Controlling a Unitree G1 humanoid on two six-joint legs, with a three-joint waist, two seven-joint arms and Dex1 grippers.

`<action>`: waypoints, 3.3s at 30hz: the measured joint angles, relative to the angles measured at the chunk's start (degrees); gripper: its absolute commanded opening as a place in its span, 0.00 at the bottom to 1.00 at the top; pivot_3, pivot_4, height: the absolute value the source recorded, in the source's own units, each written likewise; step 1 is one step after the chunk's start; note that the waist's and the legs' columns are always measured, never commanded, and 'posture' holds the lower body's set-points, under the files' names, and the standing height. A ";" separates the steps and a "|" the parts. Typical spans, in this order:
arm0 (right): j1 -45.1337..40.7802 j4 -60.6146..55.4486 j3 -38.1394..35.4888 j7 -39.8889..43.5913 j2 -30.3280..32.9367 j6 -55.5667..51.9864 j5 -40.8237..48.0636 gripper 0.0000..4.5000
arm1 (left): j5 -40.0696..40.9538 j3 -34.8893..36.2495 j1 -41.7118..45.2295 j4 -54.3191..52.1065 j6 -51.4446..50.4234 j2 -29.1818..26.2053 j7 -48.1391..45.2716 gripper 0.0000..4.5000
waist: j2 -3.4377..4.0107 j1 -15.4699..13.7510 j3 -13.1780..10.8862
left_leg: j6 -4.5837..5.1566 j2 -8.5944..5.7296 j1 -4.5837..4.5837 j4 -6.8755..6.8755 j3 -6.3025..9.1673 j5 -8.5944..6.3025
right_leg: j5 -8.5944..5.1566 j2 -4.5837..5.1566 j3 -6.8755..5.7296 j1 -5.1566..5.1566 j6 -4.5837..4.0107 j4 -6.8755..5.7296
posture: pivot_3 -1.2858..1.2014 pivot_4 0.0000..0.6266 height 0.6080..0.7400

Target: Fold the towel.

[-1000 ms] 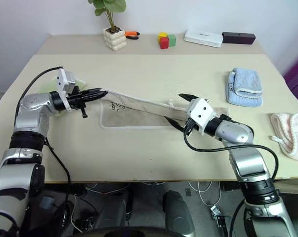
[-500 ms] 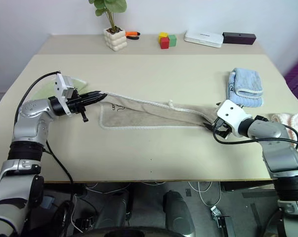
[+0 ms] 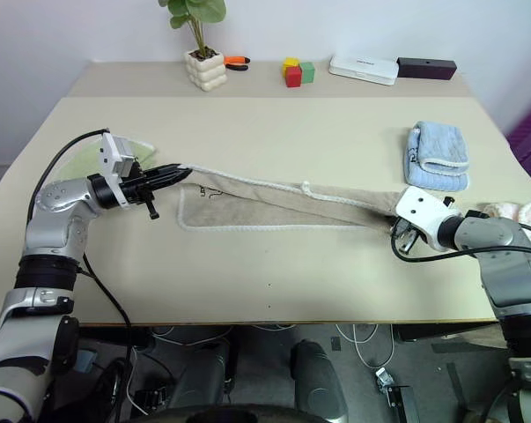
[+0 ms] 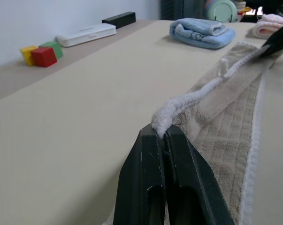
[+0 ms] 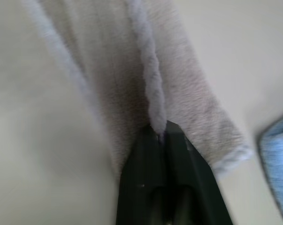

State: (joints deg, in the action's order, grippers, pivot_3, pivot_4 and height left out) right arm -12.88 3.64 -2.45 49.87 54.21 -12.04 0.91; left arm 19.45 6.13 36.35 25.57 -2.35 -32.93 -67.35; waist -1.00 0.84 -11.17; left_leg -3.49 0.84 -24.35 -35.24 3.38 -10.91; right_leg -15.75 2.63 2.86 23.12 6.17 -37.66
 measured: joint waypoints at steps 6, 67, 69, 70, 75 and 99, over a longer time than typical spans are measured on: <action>-1.15 0.64 0.13 1.46 -0.01 -0.08 -0.01 0.01 | 0.00 0.00 -0.11 -0.03 0.00 -0.04 0.00 0.00 | 0.00 0.05 0.00 | 0.00 0.00 0.00 0.00 0.00 0.00 | 0.00 0.00 0.00 0.00 0.00 0.00 | 0.52 0.24 1.00; -6.57 -3.03 0.31 21.04 6.23 6.37 10.40 0.01 | 0.82 4.39 -11.74 8.07 19.94 -14.08 -23.07 0.00 | 0.21 1.48 -0.15 | -0.10 0.05 0.31 0.02 -0.05 0.09 | -0.11 0.01 0.03 -0.04 -0.11 -0.44 | 0.52 0.24 1.00; -4.01 -5.11 -0.87 23.19 8.38 5.07 11.77 0.01 | 1.75 4.90 -14.96 5.53 19.50 -15.26 -23.83 0.00 | 0.21 1.44 -0.15 | -0.09 0.06 0.30 0.04 -0.05 0.08 | -0.12 0.02 0.04 -0.04 -0.13 -0.43 | 0.52 0.24 1.00; -2.65 -5.96 -1.12 24.19 9.26 4.39 12.25 0.01 | 2.22 5.12 -16.19 4.70 19.25 -15.74 -23.92 0.00 | 0.20 1.37 -0.15 | -0.09 0.06 0.30 0.02 -0.05 0.08 | -0.12 0.02 0.03 -0.04 -0.13 -0.43 | 0.52 0.24 1.00; 5.36 -12.51 -3.64 28.45 12.17 -0.31 16.60 0.01 | 4.34 6.57 -22.02 -1.03 17.65 -17.31 -23.93 0.00 | 0.20 1.21 -0.15 | -0.08 0.07 0.30 0.02 -0.08 0.07 | -0.14 0.04 0.04 -0.05 -0.17 -0.41 | 0.52 0.24 1.00; -15.60 9.32 6.02 22.96 0.73 8.80 6.83 0.01 | 3.74 7.59 -20.57 -1.39 15.38 -15.35 -14.88 0.00 | 0.16 1.62 -0.12 | -0.06 0.10 0.32 0.08 -0.16 0.05 | -0.22 0.00 0.03 0.04 -0.28 -0.39 | 0.52 0.24 1.00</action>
State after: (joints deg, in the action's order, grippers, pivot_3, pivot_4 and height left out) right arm -28.48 12.96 3.57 72.83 54.94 -3.24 7.75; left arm 23.19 13.71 15.78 24.19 13.03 -48.28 -82.23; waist -0.84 2.47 -11.29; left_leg -3.56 0.94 -24.03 -35.16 3.23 -10.86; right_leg -15.97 2.63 2.89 23.16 5.89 -38.04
